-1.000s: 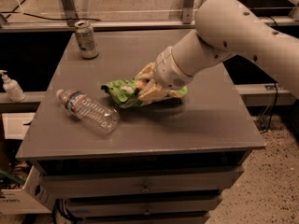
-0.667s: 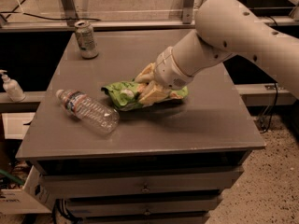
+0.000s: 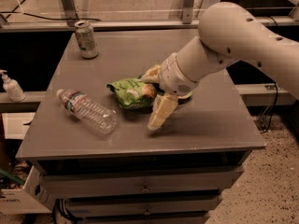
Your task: Move green rice chip bag near water bottle
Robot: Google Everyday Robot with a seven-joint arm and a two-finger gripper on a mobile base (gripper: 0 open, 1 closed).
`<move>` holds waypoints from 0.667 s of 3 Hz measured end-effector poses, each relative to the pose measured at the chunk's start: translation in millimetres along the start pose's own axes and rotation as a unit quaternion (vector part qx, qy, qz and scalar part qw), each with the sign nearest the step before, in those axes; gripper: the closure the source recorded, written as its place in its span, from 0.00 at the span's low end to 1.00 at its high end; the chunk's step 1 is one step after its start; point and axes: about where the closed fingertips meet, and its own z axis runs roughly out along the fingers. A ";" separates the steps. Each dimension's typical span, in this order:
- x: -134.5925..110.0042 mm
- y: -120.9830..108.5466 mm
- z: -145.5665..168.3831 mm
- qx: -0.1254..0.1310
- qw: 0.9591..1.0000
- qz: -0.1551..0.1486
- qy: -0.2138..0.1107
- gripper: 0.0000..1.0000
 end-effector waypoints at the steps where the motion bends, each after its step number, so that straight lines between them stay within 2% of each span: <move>1: 3.1 1.2 -6.1 0.003 1.000 0.005 0.001 0.00; 2: 13.4 -0.1 -29.3 0.017 1.000 0.020 -0.004 0.00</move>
Offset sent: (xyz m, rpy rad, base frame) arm 0.0014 -0.0634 0.0322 0.0473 -0.0045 -0.1106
